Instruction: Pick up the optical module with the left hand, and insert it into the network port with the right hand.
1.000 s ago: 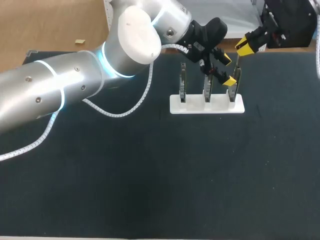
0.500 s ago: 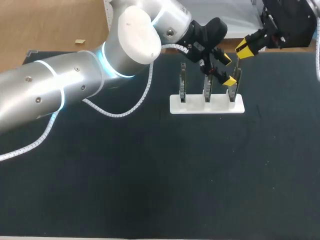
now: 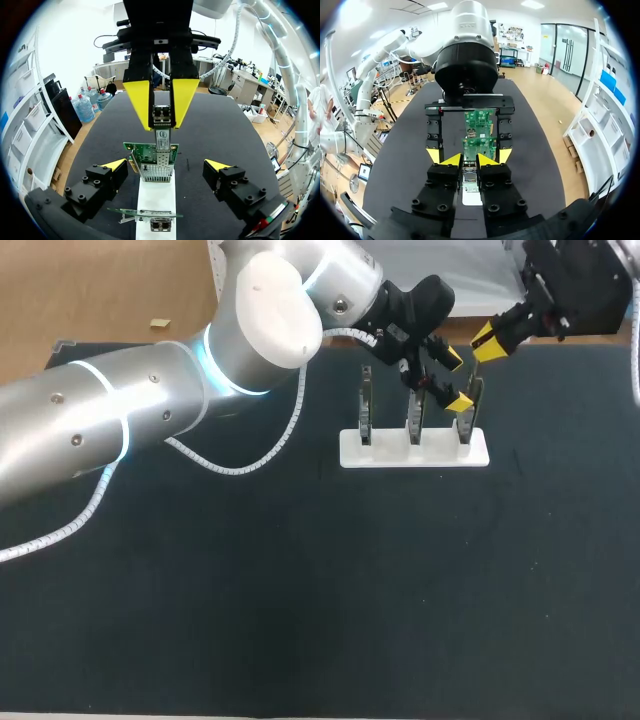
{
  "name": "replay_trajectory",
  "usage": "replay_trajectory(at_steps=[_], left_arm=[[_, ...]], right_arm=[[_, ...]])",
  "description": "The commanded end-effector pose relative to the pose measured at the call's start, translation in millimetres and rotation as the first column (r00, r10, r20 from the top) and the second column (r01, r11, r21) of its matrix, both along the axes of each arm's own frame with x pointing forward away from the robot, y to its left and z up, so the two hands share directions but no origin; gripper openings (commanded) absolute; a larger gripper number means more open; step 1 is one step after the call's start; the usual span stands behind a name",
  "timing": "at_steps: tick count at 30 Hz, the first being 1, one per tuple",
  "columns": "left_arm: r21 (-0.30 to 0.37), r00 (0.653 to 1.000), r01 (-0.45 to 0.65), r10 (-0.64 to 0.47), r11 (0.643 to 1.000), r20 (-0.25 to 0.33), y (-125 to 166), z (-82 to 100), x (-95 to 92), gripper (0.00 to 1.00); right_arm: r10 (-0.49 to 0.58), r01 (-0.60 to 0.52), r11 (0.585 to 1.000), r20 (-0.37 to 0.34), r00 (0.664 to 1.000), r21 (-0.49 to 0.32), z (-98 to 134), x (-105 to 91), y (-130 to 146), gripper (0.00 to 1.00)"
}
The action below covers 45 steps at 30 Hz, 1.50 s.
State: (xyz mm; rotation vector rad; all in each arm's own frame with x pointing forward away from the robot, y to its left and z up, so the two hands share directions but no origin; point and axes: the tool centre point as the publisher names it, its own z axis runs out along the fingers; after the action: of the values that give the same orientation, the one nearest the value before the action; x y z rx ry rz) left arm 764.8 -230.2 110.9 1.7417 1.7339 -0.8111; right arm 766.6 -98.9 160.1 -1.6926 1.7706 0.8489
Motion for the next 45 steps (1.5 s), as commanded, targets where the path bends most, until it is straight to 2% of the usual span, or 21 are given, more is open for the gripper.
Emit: replay_trajectory(at_steps=[1,2,3,4,9,16,22,23,24,25,26,45], left_arm=[[0.006,1.000,0.002,-0.002,1.000,-0.004,-1.3,0.7,2.3,1.00],[0.006,1.000,0.002,-0.002,1.000,-0.004,-1.3,0.7,2.3,1.00],[0.006,1.000,0.002,-0.002,1.000,-0.004,-1.3,0.7,2.3,1.00],[0.006,1.000,0.002,-0.002,1.000,-0.004,-1.3,0.7,2.3,1.00],[0.006,1.000,0.002,-0.002,1.000,-0.004,-1.3,0.7,2.3,1.00],[0.006,1.000,0.002,-0.002,1.000,-0.004,-1.3,0.7,2.3,1.00],[0.006,1.000,0.002,-0.002,1.000,-0.004,-1.3,0.7,2.3,1.00],[0.006,1.000,0.002,-0.002,1.000,-0.004,-1.3,0.7,2.3,1.00],[0.006,1.000,0.002,-0.002,1.000,-0.004,-1.3,0.7,2.3,1.00],[0.006,1.000,0.002,-0.002,1.000,-0.004,-1.3,0.7,2.3,1.00],[0.006,1.000,0.002,-0.002,1.000,-0.004,-1.3,0.7,2.3,1.00],[0.006,1.000,0.002,-0.002,1.000,-0.004,-1.3,0.7,2.3,1.00]], right_arm=[[-0.002,0.002,1.000,0.000,1.000,-0.001,-1.5,0.1,1.3,0.00],[-0.003,0.003,1.000,0.001,1.000,-0.002,-1.5,0.1,1.4,0.00],[-0.004,0.004,1.000,0.000,1.000,-0.001,-1.3,0.2,1.7,0.30],[-0.004,0.004,1.000,-0.001,1.000,-0.001,-1.0,0.3,1.8,1.00],[-0.001,0.001,1.000,0.004,1.000,0.002,2.5,-0.1,1.9,1.00],[-0.010,0.012,0.997,-0.036,0.999,0.071,12.2,2.1,-3.4,1.00],[-0.001,0.004,0.997,-0.030,1.000,0.081,19.2,3.0,-7.1,1.00],[-0.001,0.003,0.997,-0.027,1.000,0.082,20.2,3.2,-7.2,0.81],[-0.001,0.003,0.996,-0.024,1.000,0.085,21.3,3.4,-7.1,0.38],[-0.002,0.003,0.996,-0.021,1.000,0.088,22.4,3.8,-7.0,0.15],[-0.001,0.002,0.996,-0.017,1.000,0.090,23.4,4.0,-6.8,0.00],[0.018,-0.018,0.995,0.002,1.000,0.102,26.5,8.8,2.7,0.00]])
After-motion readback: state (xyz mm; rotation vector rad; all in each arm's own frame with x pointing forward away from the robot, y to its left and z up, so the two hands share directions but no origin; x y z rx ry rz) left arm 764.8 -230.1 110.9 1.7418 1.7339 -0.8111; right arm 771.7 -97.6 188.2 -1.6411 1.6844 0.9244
